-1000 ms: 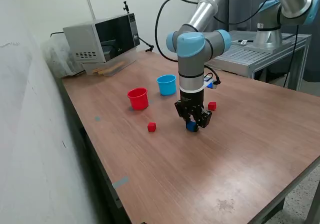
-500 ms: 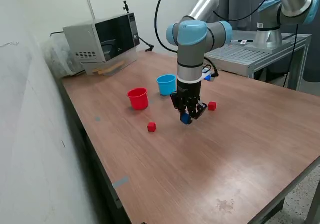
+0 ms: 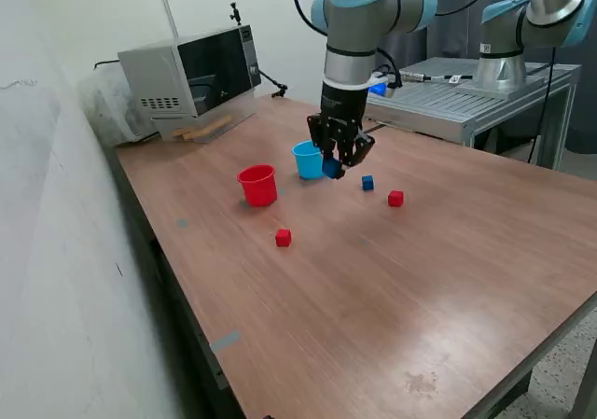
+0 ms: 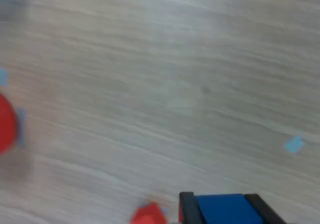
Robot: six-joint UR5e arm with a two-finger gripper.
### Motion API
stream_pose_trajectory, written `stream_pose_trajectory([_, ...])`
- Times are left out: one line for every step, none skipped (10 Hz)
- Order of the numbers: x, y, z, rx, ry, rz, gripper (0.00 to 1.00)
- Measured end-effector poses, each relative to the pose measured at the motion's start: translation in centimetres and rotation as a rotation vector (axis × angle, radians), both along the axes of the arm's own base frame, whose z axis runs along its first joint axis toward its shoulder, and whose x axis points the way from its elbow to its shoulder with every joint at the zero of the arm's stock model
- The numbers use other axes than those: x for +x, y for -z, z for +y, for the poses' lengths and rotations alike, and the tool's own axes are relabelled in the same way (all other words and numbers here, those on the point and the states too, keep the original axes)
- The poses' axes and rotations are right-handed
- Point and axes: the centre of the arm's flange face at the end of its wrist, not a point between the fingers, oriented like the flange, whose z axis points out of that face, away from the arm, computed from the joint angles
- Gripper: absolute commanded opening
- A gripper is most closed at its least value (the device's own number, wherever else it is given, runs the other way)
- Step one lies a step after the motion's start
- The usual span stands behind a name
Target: Place red objects in the red bin, and blue objects in the blue bin.
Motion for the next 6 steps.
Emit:
stream_pose_trajectory([0.6, -1.1, 2.7, 0.004, 0.034, -0.010, 0.00])
stream_pose_trajectory([1.2, -1.9, 6.1, 0.008, 0.073, -0.026, 0.00])
stream_pose_trajectory([1.9, -2.3, 10.0, 0.010, 0.113, -0.045, 0.00])
stream_pose_trajectory([2.5, -2.4, 13.8, 0.010, 0.152, -0.065, 0.00])
stream_pose_trajectory([3.1, -2.4, 17.6, 0.009, 0.189, -0.083, 0.00])
stream_pose_trajectory([3.7, -2.3, 21.0, 0.007, 0.225, -0.097, 0.00])
